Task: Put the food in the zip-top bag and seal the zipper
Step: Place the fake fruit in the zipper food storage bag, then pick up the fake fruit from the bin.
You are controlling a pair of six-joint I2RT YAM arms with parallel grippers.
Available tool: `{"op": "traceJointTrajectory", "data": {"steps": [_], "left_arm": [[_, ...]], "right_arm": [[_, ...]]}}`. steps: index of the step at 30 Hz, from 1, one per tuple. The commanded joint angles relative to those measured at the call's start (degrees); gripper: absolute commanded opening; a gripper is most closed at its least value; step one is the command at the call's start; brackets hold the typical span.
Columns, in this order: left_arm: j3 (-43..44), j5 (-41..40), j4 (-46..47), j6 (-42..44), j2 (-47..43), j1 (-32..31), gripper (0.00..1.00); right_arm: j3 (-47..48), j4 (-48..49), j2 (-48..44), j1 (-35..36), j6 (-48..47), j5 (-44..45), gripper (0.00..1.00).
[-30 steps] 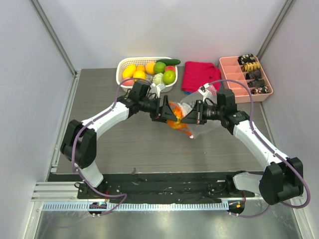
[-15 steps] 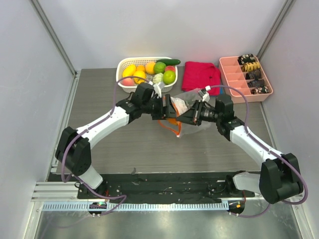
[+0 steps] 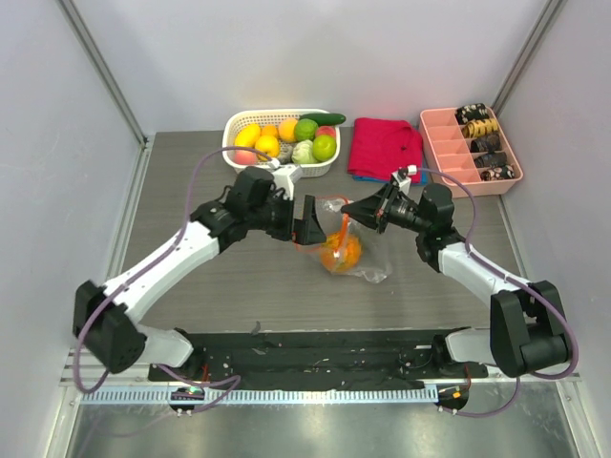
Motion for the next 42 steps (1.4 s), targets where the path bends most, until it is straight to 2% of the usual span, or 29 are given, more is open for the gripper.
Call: {"op": "traceJointTrajectory", "data": {"steps": [1, 4, 8, 13, 17, 22, 23, 25, 26, 27, 32, 35, 36, 40, 42], "left_arm": [[-2.56, 0.92, -0.94, 3.21, -9.94, 3.25, 0.99], [-6.95, -3.64, -1.91, 2.58, -12.23, 5.28, 0.92], [-7.41, -7.52, -4.11, 1.1, -8.29, 5.37, 0.94], [-5.82, -6.03, 2.03, -1.37, -3.72, 5.55, 0.96], [-4.68, -4.72, 7.39, -4.44, 1.71, 5.55, 0.93], [-2.49, -0.94, 4.69, -8.14, 10.16, 5.37, 0.82], [-1.7, -0.15, 4.33, -7.44, 11.3, 5.54, 0.79], [-0.99, -0.32, 7.46, -3.33, 11.76, 5.98, 0.8], [-0.9, 0.29, 9.15, -2.17, 11.06, 6.94, 0.86], [-0.55, 0.56, 10.64, -1.21, 10.62, 7.56, 0.89], [12.35, 4.52, 5.65, 8.88, 14.39, 12.04, 0.96], [19.74, -1.79, 7.31, 14.16, 18.24, 12.58, 1.0], [24.72, -4.07, 7.49, 15.23, 20.0, 12.49, 1.0], [39.33, -8.4, 4.6, 17.26, 34.99, 12.14, 1.0], [45.73, -10.85, 4.94, 17.35, 39.33, 11.88, 1.0]], "right_arm": [[-0.17, 5.39, 0.4, 0.0, 2.65, 0.41, 0.01], [0.01, 4.16, 0.41, -0.09, 1.68, 0.06, 0.01], [0.54, 2.23, 0.32, -0.09, -0.08, -0.55, 0.01], [2.2, -4.18, -0.91, -0.09, -5.87, -1.96, 0.01], [3.26, -11.99, -2.4, -0.09, -13.33, -2.22, 0.01], [5.27, -18.23, -4.25, -0.35, -19.84, -1.44, 0.01], [6.07, -24.26, -5.12, -0.53, -23.08, 0.48, 0.01], [8.35, -31.67, -5.92, -1.75, -32.13, 3.74, 0.01], [8.53, -36.66, -6.36, -2.46, -33.73, 5.58, 0.01], [8.36, -37.41, -7.32, -4.2, -34.96, 6.03, 0.01], [7.22, -39.35, -9.44, -8.26, -35.85, 9.29, 0.01], [7.39, -39.35, -9.0, -9.14, -35.59, 10.96, 0.01], [7.39, -39.35, -8.83, -9.14, -35.76, 11.74, 0.01], [7.31, -39.35, -7.95, -9.41, -35.85, 12.98, 0.01], [7.22, -39.44, -7.86, -9.49, -36.03, 13.68, 0.01]]}}
